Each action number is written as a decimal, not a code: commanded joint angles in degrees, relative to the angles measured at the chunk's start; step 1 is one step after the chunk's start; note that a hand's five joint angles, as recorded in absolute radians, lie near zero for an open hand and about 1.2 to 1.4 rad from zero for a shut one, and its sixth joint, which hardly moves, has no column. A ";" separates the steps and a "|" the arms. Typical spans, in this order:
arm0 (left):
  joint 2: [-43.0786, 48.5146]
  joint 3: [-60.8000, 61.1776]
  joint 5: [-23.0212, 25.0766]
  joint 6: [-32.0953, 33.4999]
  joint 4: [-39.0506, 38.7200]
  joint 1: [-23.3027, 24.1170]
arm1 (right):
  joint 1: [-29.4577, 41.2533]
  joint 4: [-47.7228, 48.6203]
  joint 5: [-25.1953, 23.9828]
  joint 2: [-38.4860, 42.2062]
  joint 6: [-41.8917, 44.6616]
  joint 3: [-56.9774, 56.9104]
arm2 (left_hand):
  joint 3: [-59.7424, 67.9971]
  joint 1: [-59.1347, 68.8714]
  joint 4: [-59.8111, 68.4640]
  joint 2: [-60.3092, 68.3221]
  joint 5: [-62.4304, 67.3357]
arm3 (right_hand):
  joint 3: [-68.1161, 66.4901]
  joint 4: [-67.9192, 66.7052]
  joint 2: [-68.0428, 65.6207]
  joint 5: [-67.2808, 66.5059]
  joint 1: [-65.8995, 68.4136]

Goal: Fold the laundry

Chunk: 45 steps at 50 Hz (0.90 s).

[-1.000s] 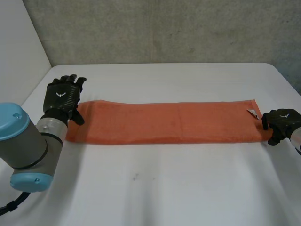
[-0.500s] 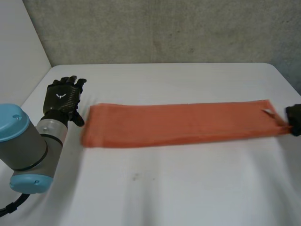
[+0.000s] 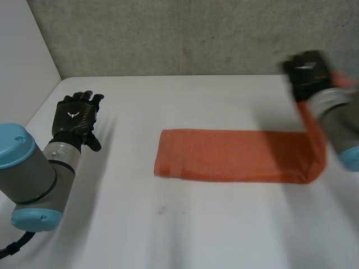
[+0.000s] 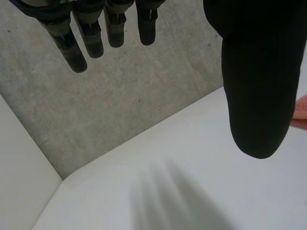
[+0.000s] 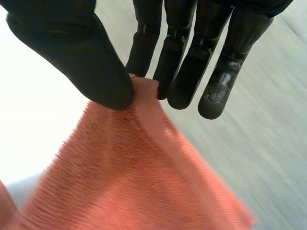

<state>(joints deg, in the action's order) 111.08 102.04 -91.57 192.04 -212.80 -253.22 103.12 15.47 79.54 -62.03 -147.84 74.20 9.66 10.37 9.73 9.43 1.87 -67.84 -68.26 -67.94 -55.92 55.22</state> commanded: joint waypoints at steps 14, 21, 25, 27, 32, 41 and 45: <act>-0.25 -1.14 0.61 0.18 -0.07 4.91 | 25.56 -1.75 0.76 11.34 -1.83 -0.64 | 0.34 -0.37 0.27 0.57 -1.87 | 57.84 58.26 57.94 55.92 -45.22; 1.07 -6.15 0.78 0.27 -0.33 10.55 | 16.32 -2.55 4.22 1.73 -11.85 7.62 | 0.34 -0.37 0.27 0.57 -1.87 | 57.84 58.26 57.94 55.92 -45.22; 5.89 -11.14 0.78 0.27 -0.33 15.54 | 9.67 -2.81 3.34 -3.18 -15.63 15.95 | 0.34 -0.37 0.27 0.57 -1.87 | 57.84 58.26 57.94 55.92 -45.22; 7.38 -12.90 0.61 0.27 -0.16 16.86 | 6.95 -2.81 2.81 -3.28 -15.20 18.50 | 0.34 -0.37 0.27 0.57 -1.87 | 57.84 58.26 57.94 55.92 -45.22; 10.03 -15.12 0.43 0.27 -0.07 18.90 | 0.08 -2.29 0.36 -2.49 -12.31 23.87 | 0.34 -0.37 0.27 0.57 -1.87 | 52.10 52.52 52.20 50.18 -39.48; 6.36 -11.53 0.26 0.18 0.20 18.99 | -4.07 0.00 -0.62 2.87 -1.57 22.04 | 0.34 -0.37 0.27 0.57 -1.87 | -12.16 -11.74 -12.06 -14.08 24.78; 2.31 -8.80 0.08 0.00 0.20 17.50 | 1.87 2.72 -0.18 2.18 -2.62 15.74 | 0.34 -0.37 0.27 0.57 -1.87 | -12.16 -11.74 -12.06 -14.08 24.78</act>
<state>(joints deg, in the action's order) 118.75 89.46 -91.32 192.21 -212.60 -233.90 98.96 15.13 78.85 -59.48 -150.37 97.17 9.66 10.37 9.73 9.43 1.87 -67.72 -68.18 -67.71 -54.48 51.67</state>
